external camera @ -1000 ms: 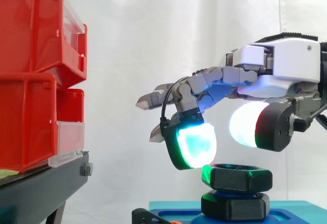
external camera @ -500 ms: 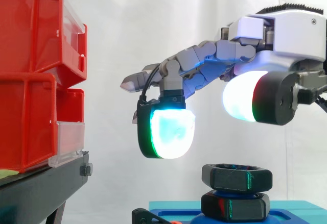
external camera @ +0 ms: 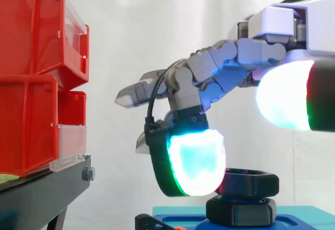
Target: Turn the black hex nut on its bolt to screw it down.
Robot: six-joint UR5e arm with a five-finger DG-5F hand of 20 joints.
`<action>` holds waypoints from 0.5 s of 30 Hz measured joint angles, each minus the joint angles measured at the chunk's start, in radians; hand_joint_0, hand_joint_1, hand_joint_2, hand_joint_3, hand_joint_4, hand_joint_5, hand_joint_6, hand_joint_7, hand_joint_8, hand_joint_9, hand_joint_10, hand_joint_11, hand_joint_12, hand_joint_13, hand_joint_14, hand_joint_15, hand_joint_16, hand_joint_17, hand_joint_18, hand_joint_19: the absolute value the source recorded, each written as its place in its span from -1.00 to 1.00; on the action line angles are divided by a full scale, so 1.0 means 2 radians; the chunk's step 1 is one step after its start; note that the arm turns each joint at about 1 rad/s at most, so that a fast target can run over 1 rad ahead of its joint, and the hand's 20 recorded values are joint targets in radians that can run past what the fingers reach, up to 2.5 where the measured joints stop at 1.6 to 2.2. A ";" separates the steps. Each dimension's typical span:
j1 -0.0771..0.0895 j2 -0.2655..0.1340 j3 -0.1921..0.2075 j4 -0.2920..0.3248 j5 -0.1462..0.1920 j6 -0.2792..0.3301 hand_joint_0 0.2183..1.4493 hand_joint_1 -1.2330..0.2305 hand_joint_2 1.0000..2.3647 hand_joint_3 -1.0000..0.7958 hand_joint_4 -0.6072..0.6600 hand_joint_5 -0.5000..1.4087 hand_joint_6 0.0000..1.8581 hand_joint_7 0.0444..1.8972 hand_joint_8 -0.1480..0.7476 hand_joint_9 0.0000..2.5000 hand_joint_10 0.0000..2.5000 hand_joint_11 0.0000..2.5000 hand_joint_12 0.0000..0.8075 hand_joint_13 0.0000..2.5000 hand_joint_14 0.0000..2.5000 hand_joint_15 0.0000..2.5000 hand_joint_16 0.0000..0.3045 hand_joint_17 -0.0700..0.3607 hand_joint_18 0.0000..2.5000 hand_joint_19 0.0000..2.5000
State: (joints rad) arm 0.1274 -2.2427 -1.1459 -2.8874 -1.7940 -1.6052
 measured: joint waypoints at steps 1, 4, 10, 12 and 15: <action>0.001 0.000 0.000 -0.004 0.000 -0.003 -0.52 0.51 -1.00 -0.44 0.04 -0.48 -0.46 0.45 -0.28 -0.43 -1.00 -0.97 -0.29 -0.82 -1.00 -1.00 -0.73 -0.24 -0.98 -0.92; 0.002 0.000 0.000 -0.008 0.001 -0.011 -0.52 0.49 -1.00 -0.44 0.03 -0.48 -0.46 0.48 -0.28 -0.43 -1.00 -0.96 -0.29 -0.82 -1.00 -1.00 -0.73 -0.24 -0.98 -0.92; -0.001 0.000 0.000 -0.009 0.000 -0.016 -0.52 0.47 -1.00 -0.44 0.04 -0.47 -0.46 0.55 -0.27 -0.42 -1.00 -0.95 -0.29 -0.81 -1.00 -1.00 -0.73 -0.25 -0.97 -0.92; -0.002 0.000 0.000 -0.008 0.000 -0.017 -0.52 0.47 -1.00 -0.44 0.04 -0.47 -0.46 0.56 -0.27 -0.42 -1.00 -0.95 -0.28 -0.81 -1.00 -1.00 -0.73 -0.25 -0.97 -0.93; -0.004 0.000 0.000 -0.003 -0.001 -0.020 -0.52 0.47 -1.00 -0.44 0.04 -0.47 -0.46 0.56 -0.27 -0.41 -1.00 -0.95 -0.28 -0.81 -1.00 -1.00 -0.73 -0.25 -0.97 -0.92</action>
State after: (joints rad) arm 0.1196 -2.2427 -1.1460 -2.8936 -1.7956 -1.6451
